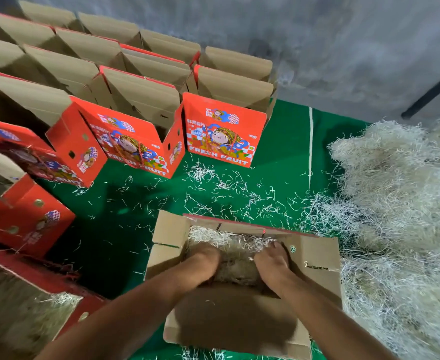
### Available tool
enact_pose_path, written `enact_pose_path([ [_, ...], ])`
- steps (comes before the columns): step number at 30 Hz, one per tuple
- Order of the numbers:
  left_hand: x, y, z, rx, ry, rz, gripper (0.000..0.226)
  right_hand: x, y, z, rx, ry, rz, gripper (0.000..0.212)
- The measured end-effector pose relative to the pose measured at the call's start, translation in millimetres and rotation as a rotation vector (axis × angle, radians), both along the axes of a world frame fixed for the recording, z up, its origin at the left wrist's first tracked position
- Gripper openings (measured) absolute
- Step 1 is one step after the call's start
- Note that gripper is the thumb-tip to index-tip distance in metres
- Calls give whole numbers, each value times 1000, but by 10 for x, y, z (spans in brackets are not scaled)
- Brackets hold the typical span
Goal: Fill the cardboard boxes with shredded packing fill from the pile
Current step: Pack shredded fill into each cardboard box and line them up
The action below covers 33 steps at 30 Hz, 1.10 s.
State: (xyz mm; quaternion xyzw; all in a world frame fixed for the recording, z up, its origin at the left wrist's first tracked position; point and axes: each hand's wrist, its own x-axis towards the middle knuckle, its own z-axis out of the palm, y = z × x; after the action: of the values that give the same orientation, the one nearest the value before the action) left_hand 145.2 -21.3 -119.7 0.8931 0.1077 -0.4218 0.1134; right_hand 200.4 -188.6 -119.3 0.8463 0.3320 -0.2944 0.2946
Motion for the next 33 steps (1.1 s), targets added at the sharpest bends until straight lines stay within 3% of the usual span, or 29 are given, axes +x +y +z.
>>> enact_pose_path([
  [2, -12, 24, 4, -35, -135, -65, 15, 1, 17, 71, 208, -11, -61, 2],
  [3, -16, 41, -40, -29, -238, -121, 21, 30, 54, 103, 300, -50, -122, 4],
  [5, 27, 82, 6, 12, -368, -164, 48, 71, 223, 203, 399, -62, -103, 22],
  [8, 112, 141, -9, 208, -322, -121, 75, 42, 377, 119, 598, 9, -3, 62],
  [10, 86, 207, -73, 185, -240, -149, 66, 33, 409, 19, 535, 43, 65, 69],
  [13, 4, 254, -181, 38, -194, -191, 51, 61, 366, -117, 398, 30, 57, 52],
  [17, -26, 172, -152, 210, -83, -282, 80, 79, 259, -201, -24, -107, 163, 69],
  [20, -27, 177, -152, 332, -61, -384, 91, 114, 69, -212, -229, -186, 186, 69],
  [24, -12, 145, -173, 302, -205, -340, 77, 94, 36, -121, -45, -162, 90, 56],
  [28, -20, 173, -243, 183, -321, -327, 59, 6, 319, -91, 420, -77, 268, 45],
  [30, -11, 179, -248, 187, -349, -327, 52, -43, 447, -134, 419, -66, 346, 40],
  [33, -4, 177, -207, 196, -284, -340, 39, -14, 442, -248, 257, -28, 224, 42],
])
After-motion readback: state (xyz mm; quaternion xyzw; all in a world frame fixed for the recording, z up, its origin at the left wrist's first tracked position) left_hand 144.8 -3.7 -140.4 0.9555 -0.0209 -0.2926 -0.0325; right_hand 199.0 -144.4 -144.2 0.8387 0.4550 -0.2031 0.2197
